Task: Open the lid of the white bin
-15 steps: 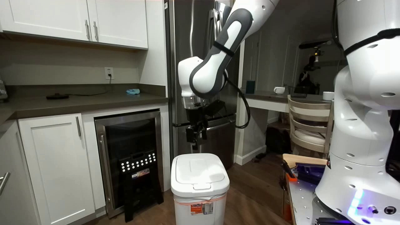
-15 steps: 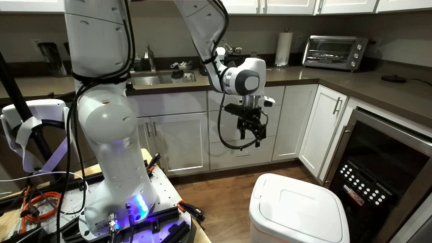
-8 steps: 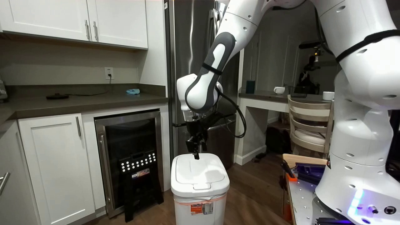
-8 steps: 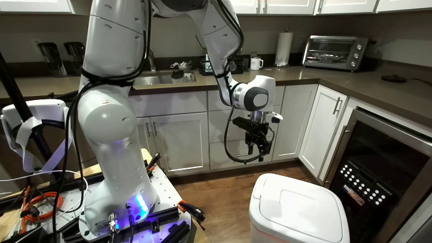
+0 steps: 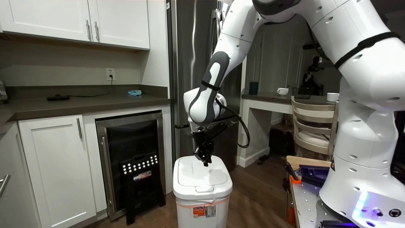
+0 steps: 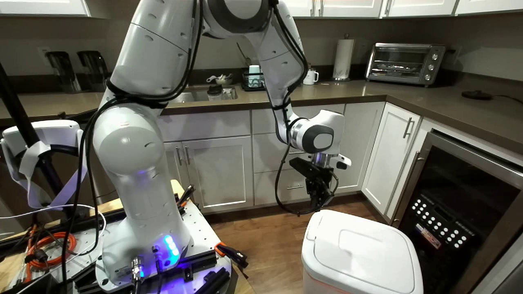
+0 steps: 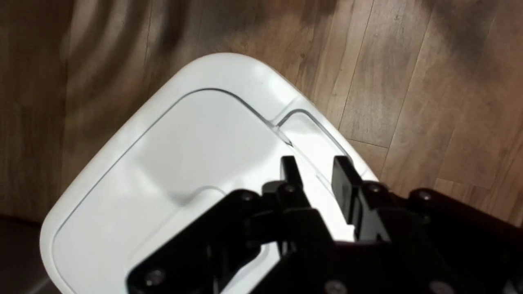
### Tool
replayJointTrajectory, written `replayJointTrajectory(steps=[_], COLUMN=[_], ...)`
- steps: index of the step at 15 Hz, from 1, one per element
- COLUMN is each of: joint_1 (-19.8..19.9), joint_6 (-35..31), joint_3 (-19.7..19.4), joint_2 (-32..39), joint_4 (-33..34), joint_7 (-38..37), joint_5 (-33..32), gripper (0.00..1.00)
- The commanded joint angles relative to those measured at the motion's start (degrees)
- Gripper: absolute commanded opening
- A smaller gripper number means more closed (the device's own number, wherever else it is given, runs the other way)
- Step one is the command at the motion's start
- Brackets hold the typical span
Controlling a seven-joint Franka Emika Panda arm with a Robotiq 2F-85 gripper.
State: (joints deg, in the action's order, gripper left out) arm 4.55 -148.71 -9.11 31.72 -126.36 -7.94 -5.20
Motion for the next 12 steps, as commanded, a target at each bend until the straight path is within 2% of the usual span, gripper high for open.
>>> replayJointTrajectory(steps=[1,4,7,12], joint_1=[1.5,2.7,3.3,4.2], joint_6=[-2.9,-4.8,-6.6,-10.3], joint_3=[0.2,1.1,2.4,4.9], joint_2=[4.3,7.9,11.5,17.8], joint_4=[1.7,3.0,5.1,9.8], joint_7=[-0.1,0.3,0.6,1.2], joint_5=[2.7,5.3,7.9,10.6], gripper=[0.04,0.00,0.04,0.03])
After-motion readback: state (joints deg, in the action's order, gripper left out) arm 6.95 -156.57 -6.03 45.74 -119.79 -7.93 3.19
